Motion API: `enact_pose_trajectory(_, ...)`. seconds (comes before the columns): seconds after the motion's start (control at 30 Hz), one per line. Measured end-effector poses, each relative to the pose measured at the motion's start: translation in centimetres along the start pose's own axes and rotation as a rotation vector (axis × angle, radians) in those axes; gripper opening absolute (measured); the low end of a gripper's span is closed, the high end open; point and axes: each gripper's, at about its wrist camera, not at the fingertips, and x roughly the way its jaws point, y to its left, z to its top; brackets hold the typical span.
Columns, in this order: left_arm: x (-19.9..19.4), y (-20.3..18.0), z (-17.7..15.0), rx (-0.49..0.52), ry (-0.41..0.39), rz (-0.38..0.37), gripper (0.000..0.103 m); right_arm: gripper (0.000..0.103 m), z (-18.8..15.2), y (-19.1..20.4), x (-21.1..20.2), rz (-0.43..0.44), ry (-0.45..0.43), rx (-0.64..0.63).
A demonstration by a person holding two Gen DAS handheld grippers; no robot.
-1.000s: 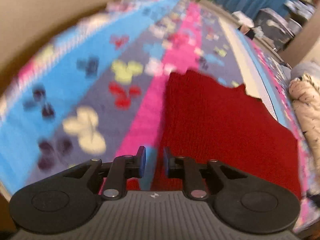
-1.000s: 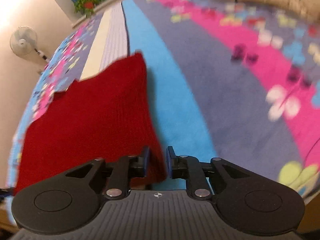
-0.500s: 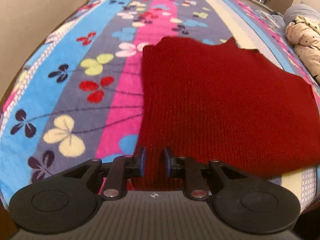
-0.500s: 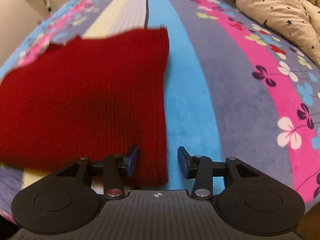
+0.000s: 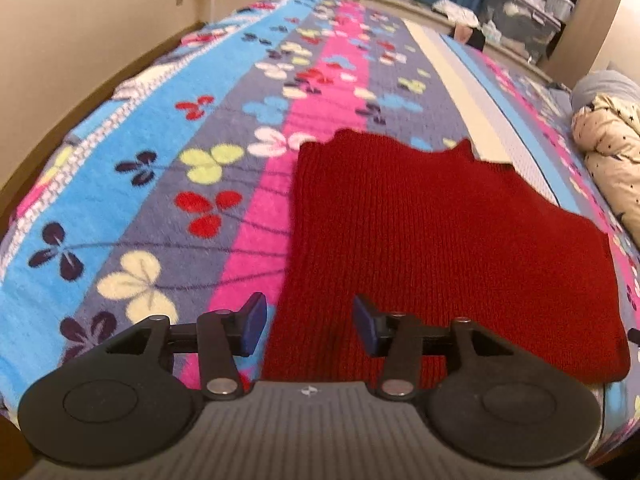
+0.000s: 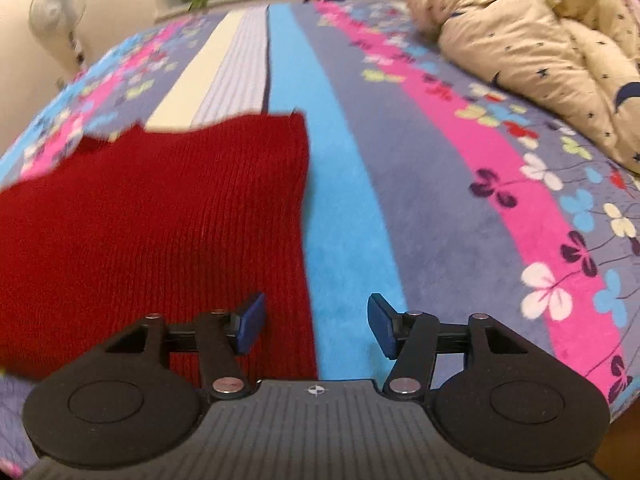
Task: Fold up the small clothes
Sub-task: 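Open both tools and smooth the folded sweater flat, then grasp the sweater edge with both tools and fold it over the stack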
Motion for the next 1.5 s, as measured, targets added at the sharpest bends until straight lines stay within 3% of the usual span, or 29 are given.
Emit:
enact_pose_trajectory(0.23,-3.0,0.2,2.1,0.099,-0.141,0.030,0.054,0.060,0.5,-1.5,-1.3,-0.004,-0.098,0.087)
enact_pose_trajectory(0.37,-3.9,0.5,3.6,0.211,-0.198,0.118,0.056,0.060,0.3,-1.5,-1.6,-0.013,-0.112,0.086)
enact_pose_trajectory(0.43,-3.7,1.1,3.5,0.213,-0.224,0.172,0.059,0.060,0.2,-1.1,-1.5,-0.022,-0.120,0.065)
enact_pose_trajectory(0.57,-2.8,2.6,3.3,0.119,-0.171,0.199,0.059,0.060,-0.1,-0.1,-1.4,-0.037,-0.123,0.027)
enact_pose_trajectory(0.77,-2.7,1.7,3.1,0.151,-0.174,0.172,0.060,0.059,-0.2,2.5,-1.6,-0.032,-0.135,-0.034)
enact_pose_trajectory(0.87,-2.3,1.1,2.8,0.182,-0.158,0.161,0.060,0.046,-0.2,3.9,-1.9,-0.014,-0.149,-0.066)
enact_pose_trajectory(0.93,-2.2,1.1,2.8,0.181,-0.156,0.158,0.061,0.026,-0.1,4.8,-2.1,0.007,-0.161,-0.083)
enact_pose_trajectory(1.0,-2.1,1.3,2.8,0.169,-0.155,0.160,0.063,0.016,0.0,5.7,-2.3,0.030,-0.173,-0.100)
enact_pose_trajectory(1.2,-1.9,1.3,2.4,0.180,-0.128,0.173,0.066,0.015,0.2,8.3,-2.6,0.057,-0.182,-0.169)
enact_pose_trajectory(1.33,-1.2,0.7,1.1,0.180,-0.062,0.129,0.068,0.015,0.4,8.8,-1.9,0.034,-0.118,-0.188)
enact_pose_trajectory(1.5,-0.9,-0.8,-1.4,0.163,0.000,0.113,0.068,0.017,-0.5,7.8,0.7,-0.025,0.070,-0.206)
